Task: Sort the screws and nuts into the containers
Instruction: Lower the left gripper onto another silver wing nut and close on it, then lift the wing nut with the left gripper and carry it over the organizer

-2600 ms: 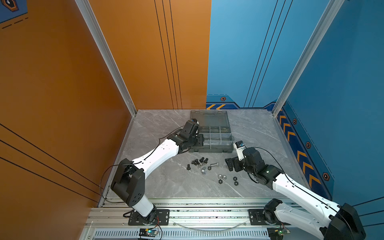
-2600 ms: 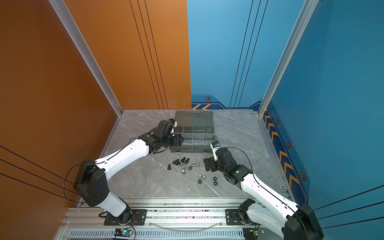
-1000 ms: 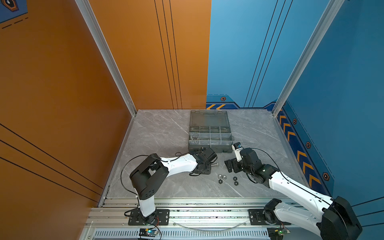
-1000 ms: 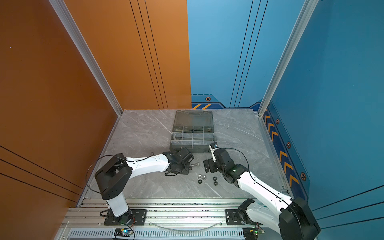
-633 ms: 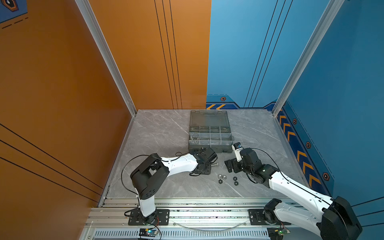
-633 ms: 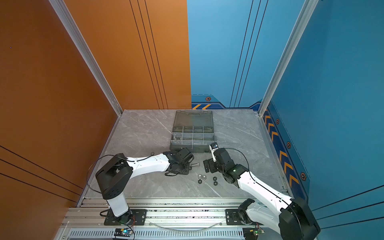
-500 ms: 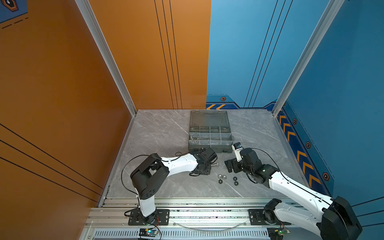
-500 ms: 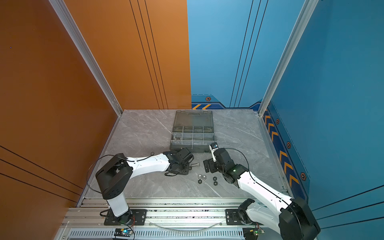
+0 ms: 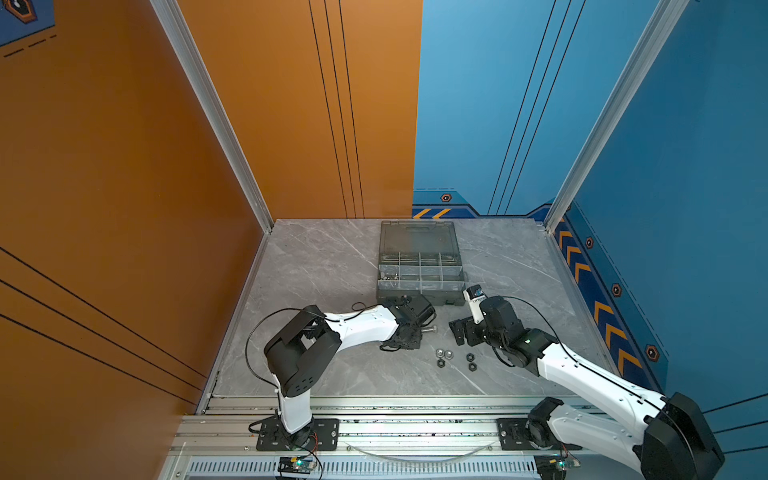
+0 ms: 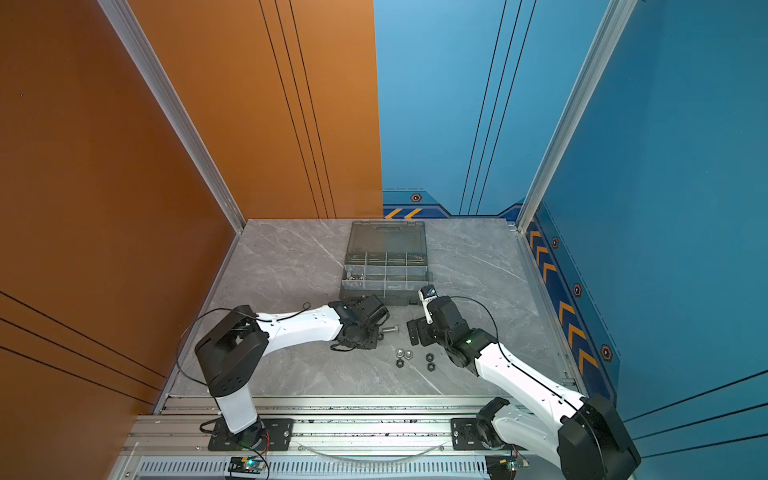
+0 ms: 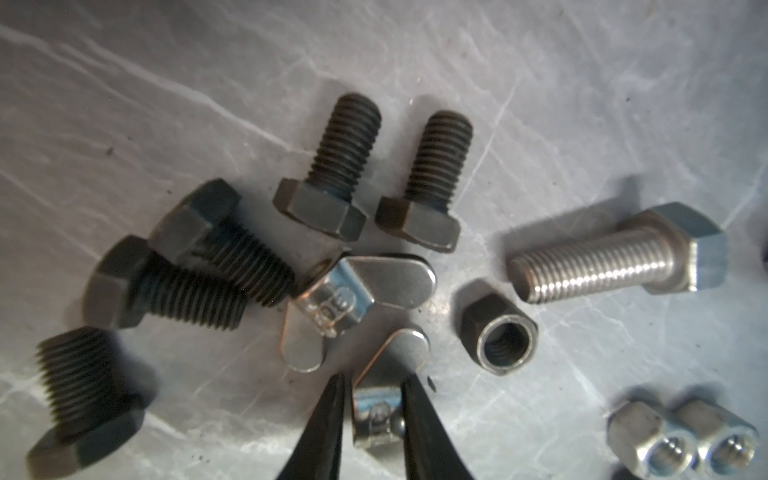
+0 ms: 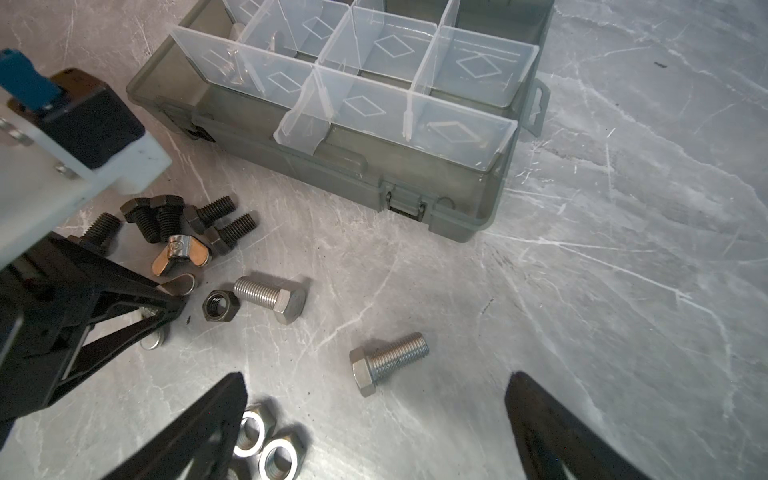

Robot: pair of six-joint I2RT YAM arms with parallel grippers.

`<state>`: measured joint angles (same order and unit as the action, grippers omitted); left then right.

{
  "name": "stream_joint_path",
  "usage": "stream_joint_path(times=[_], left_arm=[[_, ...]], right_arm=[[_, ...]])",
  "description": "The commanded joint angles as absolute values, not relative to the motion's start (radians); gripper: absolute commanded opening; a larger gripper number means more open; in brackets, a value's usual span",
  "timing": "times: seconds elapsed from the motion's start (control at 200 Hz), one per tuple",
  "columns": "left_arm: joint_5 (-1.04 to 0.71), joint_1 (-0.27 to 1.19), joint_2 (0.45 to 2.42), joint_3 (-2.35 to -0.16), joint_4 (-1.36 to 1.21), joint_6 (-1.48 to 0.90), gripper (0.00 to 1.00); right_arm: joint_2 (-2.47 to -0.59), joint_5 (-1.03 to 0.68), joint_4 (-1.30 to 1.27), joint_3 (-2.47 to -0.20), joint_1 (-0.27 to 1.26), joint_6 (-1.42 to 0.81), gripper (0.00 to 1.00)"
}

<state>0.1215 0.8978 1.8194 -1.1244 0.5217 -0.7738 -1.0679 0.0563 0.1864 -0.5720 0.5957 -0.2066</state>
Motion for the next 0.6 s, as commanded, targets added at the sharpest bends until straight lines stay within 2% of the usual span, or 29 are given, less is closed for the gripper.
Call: stream_joint_path(times=[0.0,0.055,0.265,0.596], left_arm=[[0.13,0.91,1.854,-1.143,0.558,-0.765,0.13],[0.13,0.91,1.856,-1.147,0.562,-0.762,0.0],[0.14,0.917,1.816,-1.15,0.565,-0.746,0.0],[0.065,0.872,1.59,-1.164,0.566,-0.659,0.0]], right_arm=[[-1.058,0.055,0.17,-0.56,0.591,-0.211,1.0],[-1.058,0.056,0.17,-0.559,0.591,-0.211,1.0],[-1.057,0.054,0.172,-0.561,0.589,-0.211,1.0],[-0.99,0.047,0.176,-0.562,0.583,-0.221,1.0]])
